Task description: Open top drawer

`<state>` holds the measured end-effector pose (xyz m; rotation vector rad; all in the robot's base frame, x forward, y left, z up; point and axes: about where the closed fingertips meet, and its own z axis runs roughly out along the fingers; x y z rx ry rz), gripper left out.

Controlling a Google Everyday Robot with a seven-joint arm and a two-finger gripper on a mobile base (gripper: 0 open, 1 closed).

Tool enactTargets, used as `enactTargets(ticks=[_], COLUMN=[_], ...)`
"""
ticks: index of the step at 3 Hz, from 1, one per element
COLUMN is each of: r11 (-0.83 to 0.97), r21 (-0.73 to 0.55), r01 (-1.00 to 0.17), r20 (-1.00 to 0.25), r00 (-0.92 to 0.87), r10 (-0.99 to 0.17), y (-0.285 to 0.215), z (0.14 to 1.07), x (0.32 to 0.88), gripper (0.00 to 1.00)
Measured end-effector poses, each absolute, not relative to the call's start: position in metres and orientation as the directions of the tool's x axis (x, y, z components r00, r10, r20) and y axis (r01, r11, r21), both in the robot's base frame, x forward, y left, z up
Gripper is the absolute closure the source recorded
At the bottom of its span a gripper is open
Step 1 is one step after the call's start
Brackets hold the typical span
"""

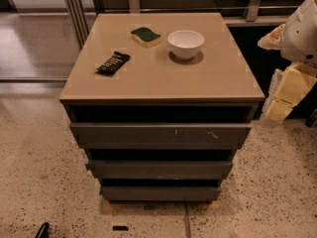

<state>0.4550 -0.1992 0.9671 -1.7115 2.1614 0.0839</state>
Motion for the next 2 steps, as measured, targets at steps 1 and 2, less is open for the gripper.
enactTargets(ticks=[1, 2], r11=[0.256, 0.273], r21=[-0.186, -0.207], r01=[-0.949, -0.939], r20=[-0.329, -0.329], r00=[-0.185, -0.196], r10=[-0.926, -0.924], y=[-0.199, -0.197], z=[0.967, 0.953], x=[0.455, 0.453], gripper=[0.0, 0.0])
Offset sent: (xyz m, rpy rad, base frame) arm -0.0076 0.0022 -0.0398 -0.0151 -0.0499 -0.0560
